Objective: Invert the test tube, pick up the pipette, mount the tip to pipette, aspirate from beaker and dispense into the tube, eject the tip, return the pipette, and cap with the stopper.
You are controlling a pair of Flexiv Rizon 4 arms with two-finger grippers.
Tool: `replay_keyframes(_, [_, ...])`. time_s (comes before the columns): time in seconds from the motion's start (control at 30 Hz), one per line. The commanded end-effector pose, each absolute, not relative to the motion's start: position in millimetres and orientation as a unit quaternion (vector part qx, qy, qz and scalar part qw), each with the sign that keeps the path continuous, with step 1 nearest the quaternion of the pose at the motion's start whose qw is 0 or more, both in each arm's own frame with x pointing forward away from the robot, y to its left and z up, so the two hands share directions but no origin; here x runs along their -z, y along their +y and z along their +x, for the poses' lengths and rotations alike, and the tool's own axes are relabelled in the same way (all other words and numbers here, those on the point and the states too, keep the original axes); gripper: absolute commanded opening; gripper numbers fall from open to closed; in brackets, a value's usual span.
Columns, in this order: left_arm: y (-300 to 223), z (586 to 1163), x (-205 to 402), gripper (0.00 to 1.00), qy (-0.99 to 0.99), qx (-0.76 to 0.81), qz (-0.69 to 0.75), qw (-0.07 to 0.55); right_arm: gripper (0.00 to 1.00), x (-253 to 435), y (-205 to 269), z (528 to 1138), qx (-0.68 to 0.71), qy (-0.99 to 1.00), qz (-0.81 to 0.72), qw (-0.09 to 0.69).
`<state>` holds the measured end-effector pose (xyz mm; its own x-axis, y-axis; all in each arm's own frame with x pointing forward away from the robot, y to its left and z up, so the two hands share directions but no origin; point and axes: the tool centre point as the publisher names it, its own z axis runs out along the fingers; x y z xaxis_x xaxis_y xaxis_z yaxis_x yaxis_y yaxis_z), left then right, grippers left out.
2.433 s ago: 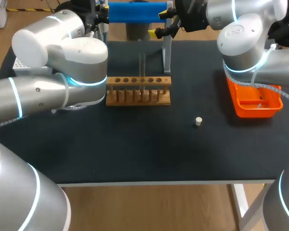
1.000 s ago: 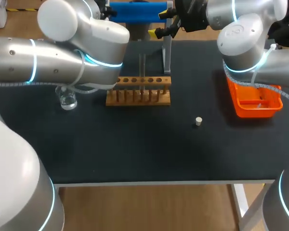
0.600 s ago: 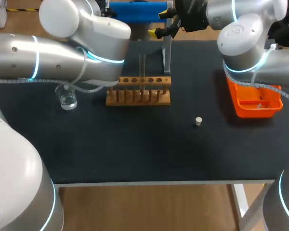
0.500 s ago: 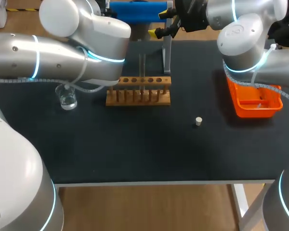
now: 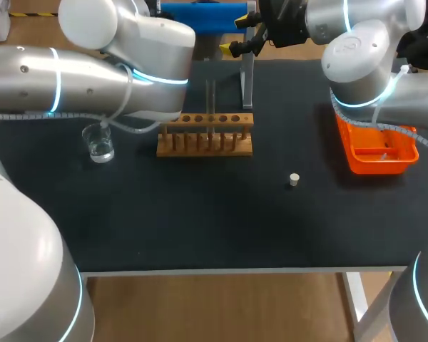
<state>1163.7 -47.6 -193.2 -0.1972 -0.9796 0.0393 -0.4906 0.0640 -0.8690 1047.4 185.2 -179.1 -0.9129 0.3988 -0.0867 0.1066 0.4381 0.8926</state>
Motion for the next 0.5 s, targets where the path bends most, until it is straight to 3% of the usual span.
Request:
replay_keyframes(0.03, [-43.1, 1149.9, 185.1, 1.00, 0.658, 0.409, -0.554, 0.304, 1.00, 178.7, 184.9, 1047.3, -0.508, 0.836, 0.151, 0.143])
replay_keyframes(0.5, [-34.8, 1095.7, 146.9, 1.00, 0.695, 0.473, -0.454, 0.295, 1.00, 178.7, 184.9, 1047.3, -0.508, 0.836, 0.151, 0.143])
